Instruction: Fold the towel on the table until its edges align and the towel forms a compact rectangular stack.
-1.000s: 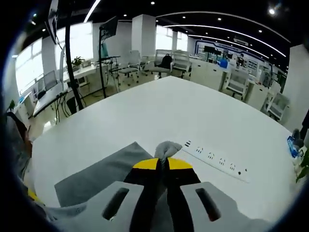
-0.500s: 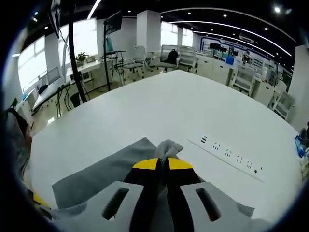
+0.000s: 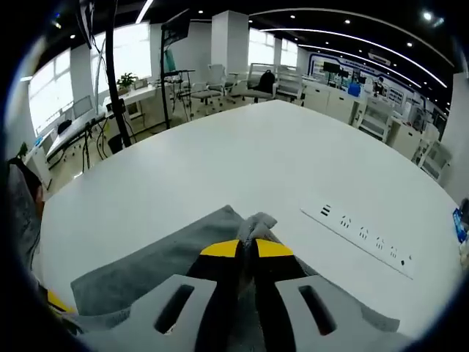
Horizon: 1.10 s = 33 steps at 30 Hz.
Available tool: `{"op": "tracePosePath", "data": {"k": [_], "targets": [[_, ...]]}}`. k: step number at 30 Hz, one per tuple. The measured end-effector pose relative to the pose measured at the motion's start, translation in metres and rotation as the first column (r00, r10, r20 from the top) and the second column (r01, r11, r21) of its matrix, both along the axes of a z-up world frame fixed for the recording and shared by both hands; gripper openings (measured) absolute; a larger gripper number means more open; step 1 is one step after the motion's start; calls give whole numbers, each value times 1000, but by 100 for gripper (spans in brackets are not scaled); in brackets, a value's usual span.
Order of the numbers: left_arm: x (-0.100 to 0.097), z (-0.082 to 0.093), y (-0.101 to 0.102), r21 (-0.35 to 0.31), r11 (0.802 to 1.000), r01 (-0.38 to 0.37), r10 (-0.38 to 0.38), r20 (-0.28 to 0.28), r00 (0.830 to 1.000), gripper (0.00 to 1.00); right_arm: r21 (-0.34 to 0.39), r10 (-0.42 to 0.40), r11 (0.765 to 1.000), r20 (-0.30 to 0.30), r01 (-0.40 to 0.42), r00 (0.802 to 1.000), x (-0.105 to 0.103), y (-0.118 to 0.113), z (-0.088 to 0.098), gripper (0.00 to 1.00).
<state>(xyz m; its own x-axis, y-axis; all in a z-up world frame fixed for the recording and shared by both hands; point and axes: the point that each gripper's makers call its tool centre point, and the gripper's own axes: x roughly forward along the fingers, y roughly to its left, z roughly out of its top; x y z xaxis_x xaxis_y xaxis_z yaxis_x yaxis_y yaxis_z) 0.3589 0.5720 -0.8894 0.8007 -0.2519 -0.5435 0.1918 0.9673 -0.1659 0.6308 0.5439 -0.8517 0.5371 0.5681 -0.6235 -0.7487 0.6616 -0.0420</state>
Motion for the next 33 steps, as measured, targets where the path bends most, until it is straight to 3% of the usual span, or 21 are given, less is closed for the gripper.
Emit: {"op": "tracePosePath", "data": {"k": [2,7,9,10,14,18,21,25,28,30,31,33], "targets": [[-2,-3,1,-2,1000,1,-1,-8,1000,8,12,4,1000,-14,-4,1000,0,7,-5,0],[-8,-1,11,0,1000,-27,27,-6,1000,13,35,14,999,-10,-13,1000,-9,13,1,3],[-8,4,17,41,998,-39,39,12,999,14,27,24,999,-7,-23,1000,-11,14,0,6],[-5,11,16,67,997,-26,23,45,999,14,28,27,999,-4,-27,1000,-12,13,2,6],[0,19,-1,54,998,20,-23,66,998,16,13,11,1000,-2,-11,1000,-9,6,-2,10],[6,11,-7,100,994,42,-49,74,996,18,26,-24,999,-45,26,999,-10,1,-17,18],[5,11,-10,67,997,34,-38,63,997,18,7,-18,1000,-49,19,999,-9,2,-28,20],[7,11,-8,80,996,33,-38,60,997,16,9,-19,1000,-74,20,997,-6,4,-34,20],[9,7,-4,45,999,19,-21,35,999,9,-23,-48,999,-110,45,993,-2,5,-49,19],[10,7,-2,48,999,11,-13,30,999,8,-13,-51,999,-141,50,989,-2,10,-55,10],[11,7,0,46,999,5,-6,30,1000,8,-19,-51,999,-144,49,988,-1,10,-56,0],[10,5,1,38,999,0,-1,22,1000,7,-18,-51,999,-142,49,989,0,13,-54,0]]}}
